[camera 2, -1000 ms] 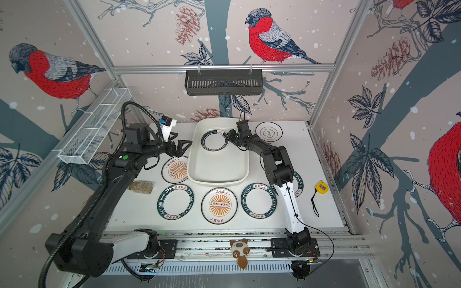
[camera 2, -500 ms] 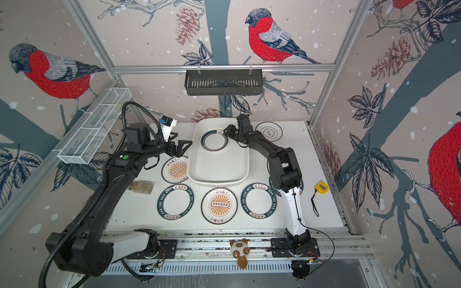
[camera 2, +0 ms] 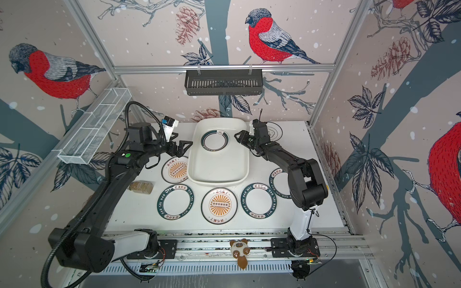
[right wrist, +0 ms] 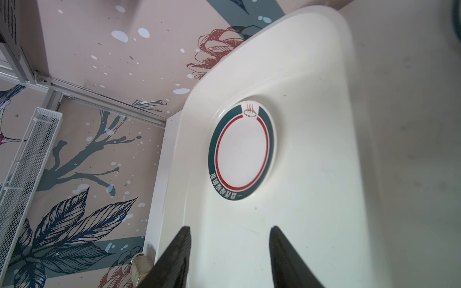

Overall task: Place the plates into the plastic bin on the countertop
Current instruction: Place the plate in the plastic bin.

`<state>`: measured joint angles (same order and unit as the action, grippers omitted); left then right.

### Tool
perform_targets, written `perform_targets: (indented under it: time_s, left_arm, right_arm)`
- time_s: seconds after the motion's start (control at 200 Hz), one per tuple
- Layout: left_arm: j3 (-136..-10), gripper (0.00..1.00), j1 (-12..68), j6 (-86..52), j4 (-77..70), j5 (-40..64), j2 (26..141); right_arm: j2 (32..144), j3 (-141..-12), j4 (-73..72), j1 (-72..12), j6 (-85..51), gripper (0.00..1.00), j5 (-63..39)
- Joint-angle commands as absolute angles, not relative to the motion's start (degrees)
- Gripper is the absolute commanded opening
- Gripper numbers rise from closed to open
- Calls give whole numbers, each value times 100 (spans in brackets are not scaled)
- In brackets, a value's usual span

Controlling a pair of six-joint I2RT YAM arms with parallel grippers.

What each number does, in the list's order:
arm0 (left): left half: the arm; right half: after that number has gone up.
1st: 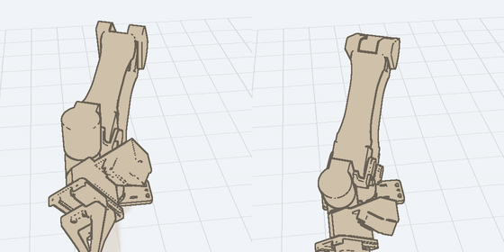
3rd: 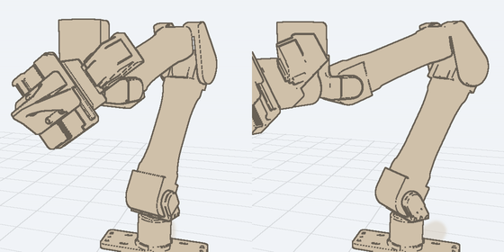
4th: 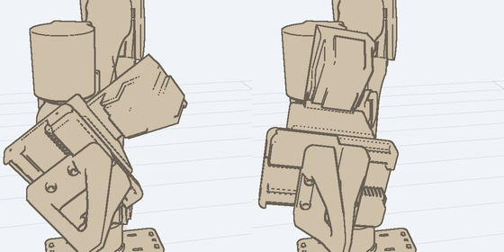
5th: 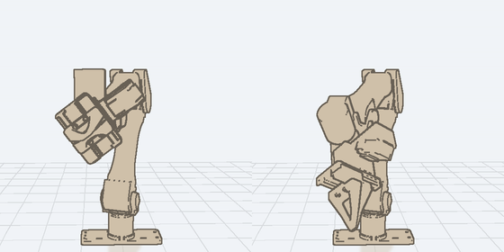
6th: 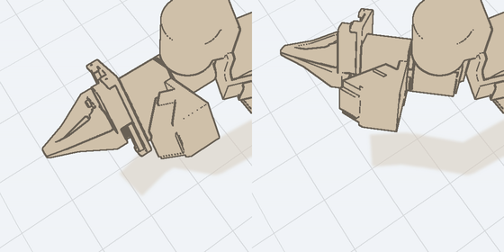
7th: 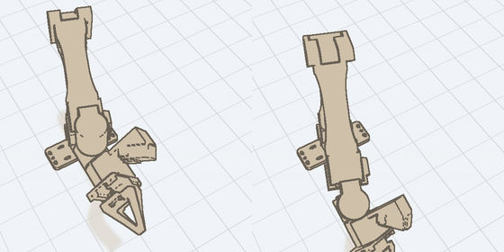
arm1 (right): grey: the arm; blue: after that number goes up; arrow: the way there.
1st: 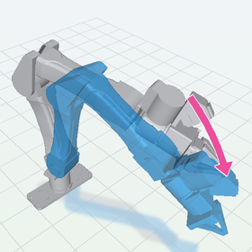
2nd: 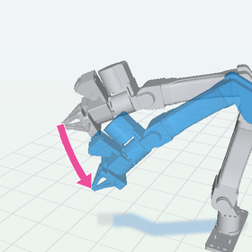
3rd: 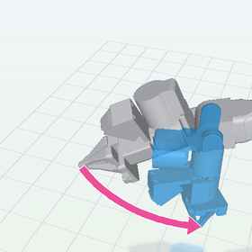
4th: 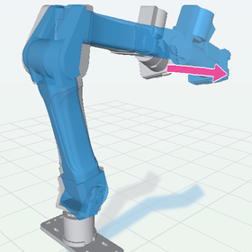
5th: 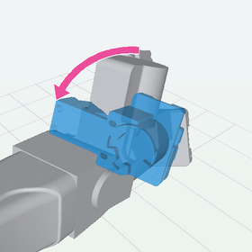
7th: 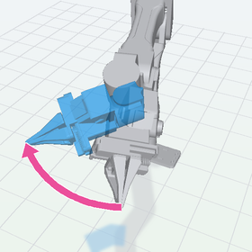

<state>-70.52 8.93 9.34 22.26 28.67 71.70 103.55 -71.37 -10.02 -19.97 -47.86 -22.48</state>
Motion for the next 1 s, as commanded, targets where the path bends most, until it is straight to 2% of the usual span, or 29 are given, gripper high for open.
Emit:
perform_targets:
  time_s: [0.0, 0.26, 0.56, 0.996]
  left_arm:
    - [-7044, 96, 896, 1081, 2275, 2839, 7233]
    - [-7014, 96, 890, 978, 2189, 2860, 7330]
    - [-7014, 97, 896, 871, 2150, 3111, 7444]
    - [-7033, 96, 895, 950, 2276, 3300, 7462]
  right_arm:
    - [9923, -6609, -1755, -1681, -4927, 52, -2344]
    - [9650, -5927, -1945, -532, -5043, 52, -2568]
    - [10337, -6091, -1833, 384, -4866, 53, -2472]
    - [11707, -7052, -1729, 712, -4667, 52, -2390]
